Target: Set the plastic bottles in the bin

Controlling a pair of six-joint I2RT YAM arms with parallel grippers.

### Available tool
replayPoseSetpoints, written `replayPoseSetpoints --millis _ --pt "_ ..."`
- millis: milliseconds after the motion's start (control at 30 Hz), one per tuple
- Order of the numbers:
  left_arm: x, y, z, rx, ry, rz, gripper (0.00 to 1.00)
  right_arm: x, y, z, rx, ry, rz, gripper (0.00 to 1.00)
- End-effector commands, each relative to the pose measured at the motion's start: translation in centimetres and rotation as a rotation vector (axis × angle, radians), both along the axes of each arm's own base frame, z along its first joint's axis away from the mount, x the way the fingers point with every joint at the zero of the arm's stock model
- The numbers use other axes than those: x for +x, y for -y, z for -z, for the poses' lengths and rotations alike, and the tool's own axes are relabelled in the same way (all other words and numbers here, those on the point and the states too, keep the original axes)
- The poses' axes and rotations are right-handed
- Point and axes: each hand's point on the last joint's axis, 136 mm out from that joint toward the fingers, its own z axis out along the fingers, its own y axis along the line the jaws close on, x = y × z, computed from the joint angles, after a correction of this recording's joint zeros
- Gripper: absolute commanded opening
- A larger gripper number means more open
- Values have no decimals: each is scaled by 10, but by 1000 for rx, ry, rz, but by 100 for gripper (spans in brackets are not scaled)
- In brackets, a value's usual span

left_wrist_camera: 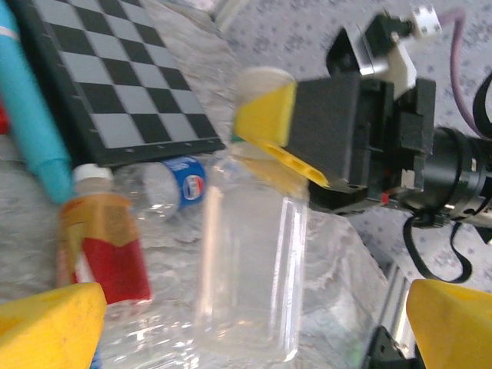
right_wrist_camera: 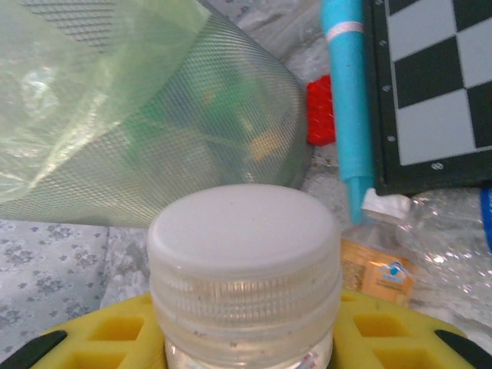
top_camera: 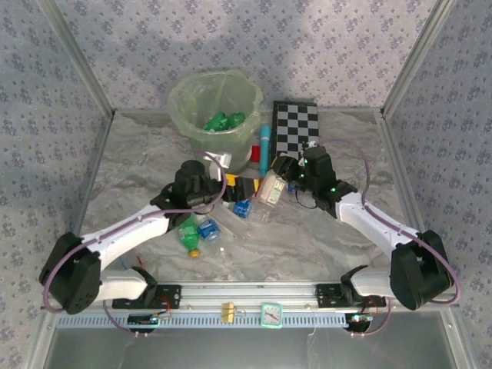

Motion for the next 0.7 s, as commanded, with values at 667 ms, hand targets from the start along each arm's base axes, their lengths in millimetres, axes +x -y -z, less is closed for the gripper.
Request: replayPoseSetpoints --millis 667 --pt "-1 80 26 28 -70 231 67 -1 -7 -34 66 109 -50 42"
